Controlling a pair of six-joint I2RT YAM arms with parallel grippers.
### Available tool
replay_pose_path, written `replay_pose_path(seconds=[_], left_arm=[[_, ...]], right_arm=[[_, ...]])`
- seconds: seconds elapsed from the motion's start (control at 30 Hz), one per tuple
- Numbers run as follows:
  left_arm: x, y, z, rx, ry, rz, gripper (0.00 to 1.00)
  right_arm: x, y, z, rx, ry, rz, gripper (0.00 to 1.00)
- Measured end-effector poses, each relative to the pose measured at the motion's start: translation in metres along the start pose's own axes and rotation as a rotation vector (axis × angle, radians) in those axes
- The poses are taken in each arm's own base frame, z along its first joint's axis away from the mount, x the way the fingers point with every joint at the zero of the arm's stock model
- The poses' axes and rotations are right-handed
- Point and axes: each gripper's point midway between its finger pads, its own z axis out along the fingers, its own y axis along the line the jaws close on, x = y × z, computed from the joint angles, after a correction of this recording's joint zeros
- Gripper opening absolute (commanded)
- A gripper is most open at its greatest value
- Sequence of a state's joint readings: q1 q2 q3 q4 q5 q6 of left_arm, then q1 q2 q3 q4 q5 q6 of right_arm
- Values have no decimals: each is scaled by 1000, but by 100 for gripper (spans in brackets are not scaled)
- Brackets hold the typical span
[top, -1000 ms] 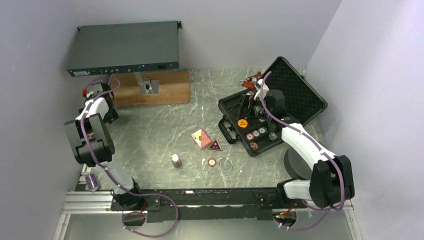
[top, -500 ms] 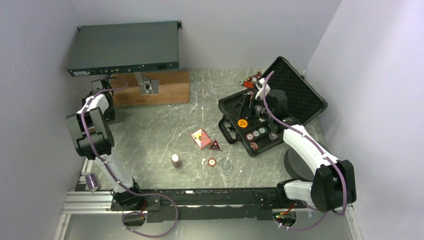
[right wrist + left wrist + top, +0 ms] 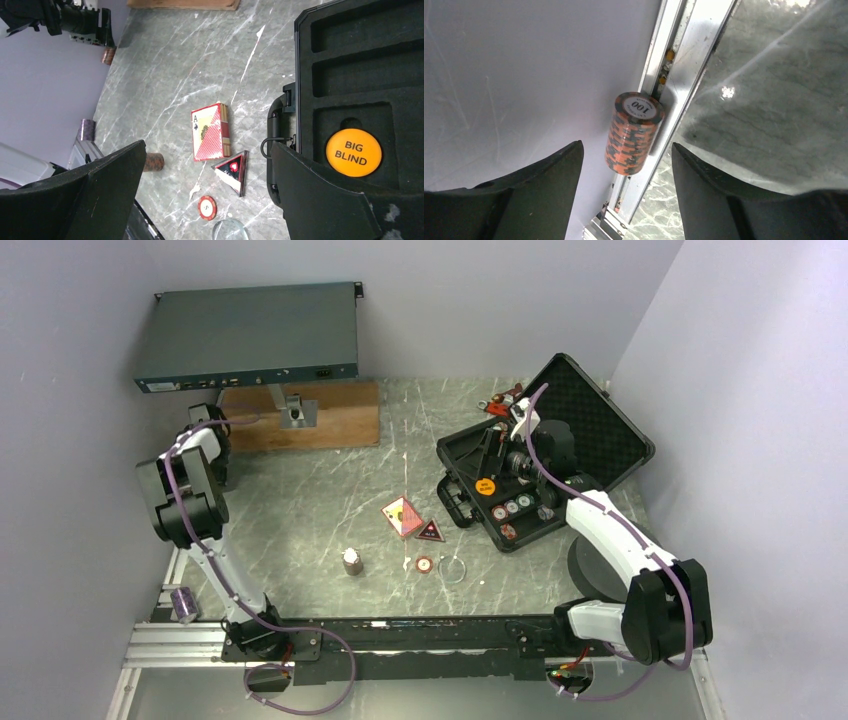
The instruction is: Pack up texas hold em set
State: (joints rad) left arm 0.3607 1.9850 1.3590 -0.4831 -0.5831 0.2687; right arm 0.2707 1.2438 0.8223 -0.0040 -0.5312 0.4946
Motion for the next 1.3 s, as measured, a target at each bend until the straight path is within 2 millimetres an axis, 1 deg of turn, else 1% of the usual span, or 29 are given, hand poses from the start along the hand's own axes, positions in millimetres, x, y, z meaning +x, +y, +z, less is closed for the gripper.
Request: replay_pose_path(seconds=[0.2, 0.43, 0.6, 0.77, 0.97, 1.03, 1.1, 1.23, 1.3], left_arm=[[-1, 3, 9, -20, 19, -2, 65], [7, 10, 17, -23, 46, -15, 63], [20, 2, 24, -16, 77, 6, 61], [25, 3, 33, -31, 98, 10, 61], [30, 4, 38, -44, 119, 15, 58], [31, 4, 38, -47, 122, 15, 56], [31, 3, 38, -45, 122, 14, 50], [32, 0, 38, -29, 126, 15, 32], [33, 0, 38, -25, 127, 17, 27]], right_arm=[[0, 0, 1, -2, 1, 5, 100], [1, -1, 2, 0, 4, 7, 100], [1, -1, 2, 0, 4, 7, 100], [1, -1, 2, 1, 4, 7, 100], [1, -2, 2, 2, 4, 7, 100], [1, -2, 2, 4, 3, 6, 100], [1, -2, 2, 6, 2, 6, 100], [1, -3, 2, 9, 1, 7, 100], [0, -3, 2, 11, 0, 6, 100]])
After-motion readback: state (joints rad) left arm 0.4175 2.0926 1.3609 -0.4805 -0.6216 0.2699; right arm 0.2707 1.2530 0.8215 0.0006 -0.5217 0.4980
